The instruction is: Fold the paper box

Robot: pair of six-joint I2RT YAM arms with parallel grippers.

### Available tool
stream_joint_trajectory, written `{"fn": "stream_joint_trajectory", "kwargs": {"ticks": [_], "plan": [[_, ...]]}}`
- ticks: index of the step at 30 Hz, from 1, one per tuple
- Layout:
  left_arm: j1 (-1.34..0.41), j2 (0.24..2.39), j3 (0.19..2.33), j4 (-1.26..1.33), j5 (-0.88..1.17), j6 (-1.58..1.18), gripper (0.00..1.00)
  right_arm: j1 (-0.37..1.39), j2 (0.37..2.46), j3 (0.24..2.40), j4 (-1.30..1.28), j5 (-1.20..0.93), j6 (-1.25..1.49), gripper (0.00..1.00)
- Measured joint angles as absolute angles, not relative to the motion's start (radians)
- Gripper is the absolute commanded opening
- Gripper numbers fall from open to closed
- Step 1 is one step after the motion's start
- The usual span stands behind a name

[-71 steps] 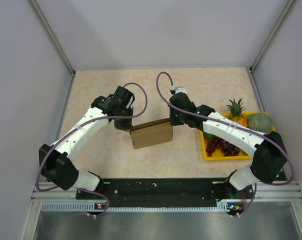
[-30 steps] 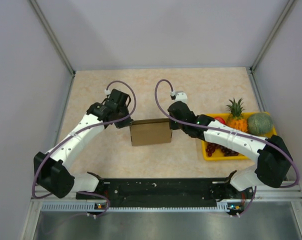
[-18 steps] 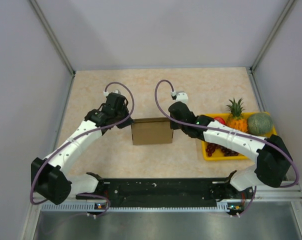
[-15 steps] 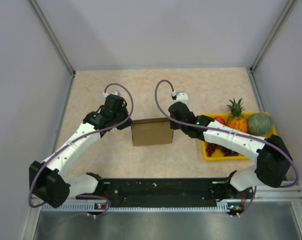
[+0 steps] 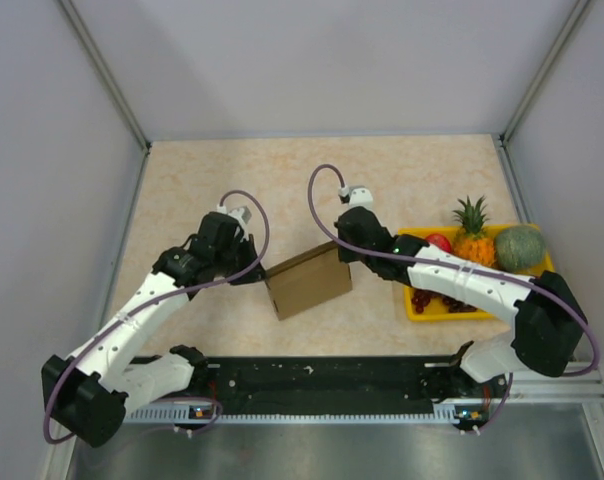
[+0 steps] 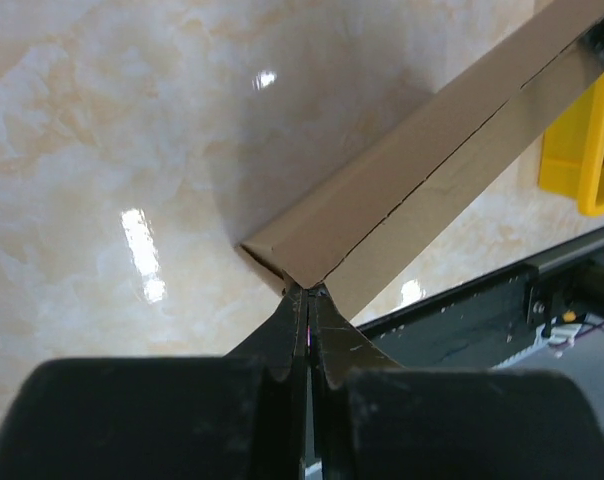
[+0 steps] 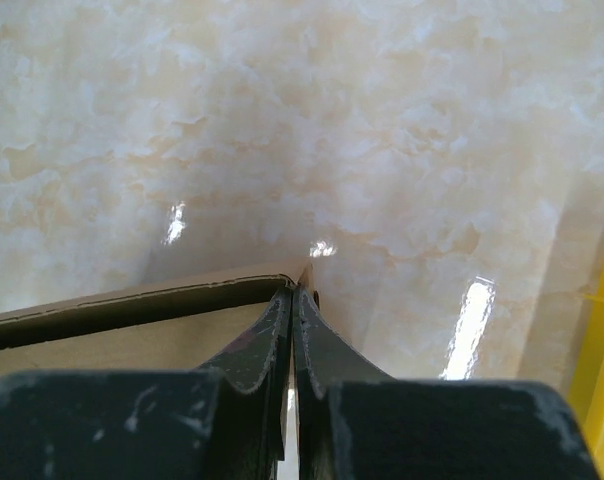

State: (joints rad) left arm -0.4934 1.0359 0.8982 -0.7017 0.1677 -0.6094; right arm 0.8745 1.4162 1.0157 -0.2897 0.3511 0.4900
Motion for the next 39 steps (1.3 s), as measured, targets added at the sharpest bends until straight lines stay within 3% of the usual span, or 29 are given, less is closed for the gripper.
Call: {"fn": "stream_joint_trajectory", "kwargs": {"ticks": [7, 13, 19, 23, 25, 28, 39], "plan": [[-0.508, 1.029, 0.852, -0.705, 0.253, -0.561, 0.00, 0.885, 1.357, 0.889, -0.239, 0.317, 0.481, 0.00], [-0.511, 1.029, 0.835, -0.651, 0.264, -0.540, 0.00, 0.894, 1.295, 0.826, -0.253, 0.278, 0.453, 0.19], [-0.511, 1.047, 0.833, -0.602, 0.260, -0.514, 0.00, 0.876, 1.254, 0.825, -0.253, 0.218, 0.401, 0.49], [-0.513, 1.103, 0.866, -0.568, 0.260, -0.467, 0.00, 0.811, 1.190, 0.825, -0.248, 0.085, 0.339, 0.78], [-0.514, 1.119, 0.885, -0.552, 0.255, -0.442, 0.00, 0.780, 1.131, 0.825, -0.244, 0.009, 0.300, 0.84], [-0.516, 1.140, 0.921, -0.509, 0.235, -0.362, 0.00, 0.710, 1.006, 0.826, -0.205, -0.168, 0.196, 0.90], [-0.521, 1.171, 0.968, -0.486, 0.214, -0.293, 0.00, 0.638, 0.996, 0.825, -0.147, -0.245, 0.223, 0.89]]}}
